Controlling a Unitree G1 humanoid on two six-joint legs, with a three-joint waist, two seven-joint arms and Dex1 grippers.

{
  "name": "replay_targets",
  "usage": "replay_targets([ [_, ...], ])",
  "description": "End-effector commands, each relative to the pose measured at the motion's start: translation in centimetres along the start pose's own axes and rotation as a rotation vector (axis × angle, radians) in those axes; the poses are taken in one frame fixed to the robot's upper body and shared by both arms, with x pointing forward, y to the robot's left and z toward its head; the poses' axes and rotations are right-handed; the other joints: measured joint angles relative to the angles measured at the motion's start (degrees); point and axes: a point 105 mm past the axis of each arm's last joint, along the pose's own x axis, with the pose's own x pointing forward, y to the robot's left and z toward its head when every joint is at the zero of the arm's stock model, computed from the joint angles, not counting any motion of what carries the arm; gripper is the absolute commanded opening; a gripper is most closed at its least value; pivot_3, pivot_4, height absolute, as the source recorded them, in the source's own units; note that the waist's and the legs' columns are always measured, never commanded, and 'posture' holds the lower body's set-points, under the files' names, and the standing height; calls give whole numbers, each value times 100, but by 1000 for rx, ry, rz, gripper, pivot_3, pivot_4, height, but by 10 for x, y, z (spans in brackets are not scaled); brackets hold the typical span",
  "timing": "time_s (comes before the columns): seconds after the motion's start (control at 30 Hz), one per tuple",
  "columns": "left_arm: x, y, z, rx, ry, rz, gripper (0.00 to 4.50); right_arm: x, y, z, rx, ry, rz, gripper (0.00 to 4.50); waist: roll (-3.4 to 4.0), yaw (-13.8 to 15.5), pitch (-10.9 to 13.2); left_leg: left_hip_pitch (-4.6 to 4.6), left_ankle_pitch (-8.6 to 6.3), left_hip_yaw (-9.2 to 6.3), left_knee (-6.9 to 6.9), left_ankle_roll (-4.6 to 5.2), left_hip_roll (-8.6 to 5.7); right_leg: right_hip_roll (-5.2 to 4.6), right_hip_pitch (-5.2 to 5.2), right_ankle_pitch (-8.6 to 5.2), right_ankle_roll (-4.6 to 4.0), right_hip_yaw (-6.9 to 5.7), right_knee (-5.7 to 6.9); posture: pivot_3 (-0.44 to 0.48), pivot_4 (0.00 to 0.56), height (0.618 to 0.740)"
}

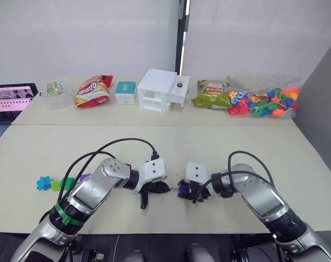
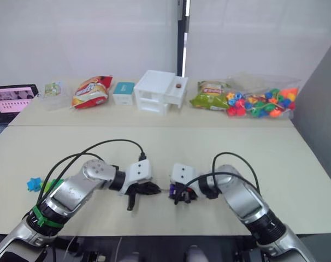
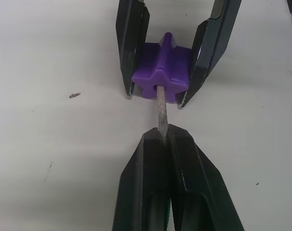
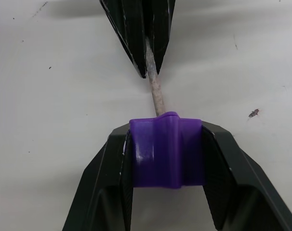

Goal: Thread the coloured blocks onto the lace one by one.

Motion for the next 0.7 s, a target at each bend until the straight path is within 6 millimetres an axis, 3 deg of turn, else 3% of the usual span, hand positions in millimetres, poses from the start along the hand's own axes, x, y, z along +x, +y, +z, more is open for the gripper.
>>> replay_targets([
  [0.03, 2, -7, 16, 83, -60, -45, 0, 11, 14, 0, 6, -24, 84, 1373, 0, -17, 0, 0, 0, 0, -1, 0, 0, 0, -1, 0, 0, 0, 0, 0, 150, 740],
  [0.17, 0, -10, 18, 118, -64, -56, 0, 10, 9, -2, 18, 9, 75, 1373, 0, -46, 0, 0, 0, -1, -2, 0, 0, 0, -1, 0, 0, -1, 1, 0, 150, 740],
  [0.7, -8, -1, -6, 113, -49, -2, 0, 9, 6, 5, -25, -7, 48, 1373, 0, -81, 0, -2, 0, -2, -5, 1, 2, 2, -8, 0, 0, -1, 3, 0, 150, 740],
])
